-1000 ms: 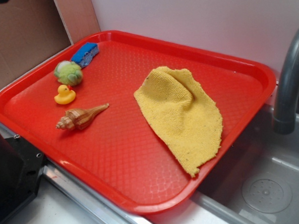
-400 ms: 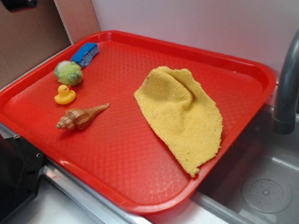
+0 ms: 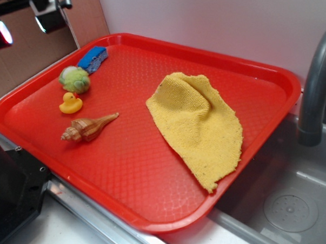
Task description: Grab the green animal.
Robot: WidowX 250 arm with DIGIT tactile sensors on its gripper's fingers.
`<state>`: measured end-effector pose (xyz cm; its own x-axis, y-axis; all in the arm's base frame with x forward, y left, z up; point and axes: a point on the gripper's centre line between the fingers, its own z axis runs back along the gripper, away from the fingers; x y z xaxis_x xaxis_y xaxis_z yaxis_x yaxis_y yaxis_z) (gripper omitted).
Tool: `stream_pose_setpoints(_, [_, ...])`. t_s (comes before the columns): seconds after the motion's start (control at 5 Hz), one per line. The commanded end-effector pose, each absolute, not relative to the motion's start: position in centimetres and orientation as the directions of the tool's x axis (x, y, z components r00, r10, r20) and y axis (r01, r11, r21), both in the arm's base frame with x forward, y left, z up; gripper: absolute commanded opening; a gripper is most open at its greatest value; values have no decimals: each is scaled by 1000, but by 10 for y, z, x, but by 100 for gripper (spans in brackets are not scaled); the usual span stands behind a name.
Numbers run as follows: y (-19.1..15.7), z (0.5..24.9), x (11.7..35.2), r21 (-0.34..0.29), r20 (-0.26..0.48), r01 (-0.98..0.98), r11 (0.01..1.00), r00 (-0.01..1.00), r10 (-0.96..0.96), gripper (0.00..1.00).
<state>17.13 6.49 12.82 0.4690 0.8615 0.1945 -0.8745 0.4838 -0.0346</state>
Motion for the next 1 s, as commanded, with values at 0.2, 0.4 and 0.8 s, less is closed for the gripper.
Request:
stream_pose_setpoints(0.2, [100, 66, 192, 4, 389, -962, 273, 253, 886, 100])
stream_pose_setpoints(0.4, [105, 46, 203, -26, 409, -962, 271, 237, 881, 100])
stream_pose_setpoints(0.8, [112, 31, 222, -97, 346, -945, 311, 261, 901, 100])
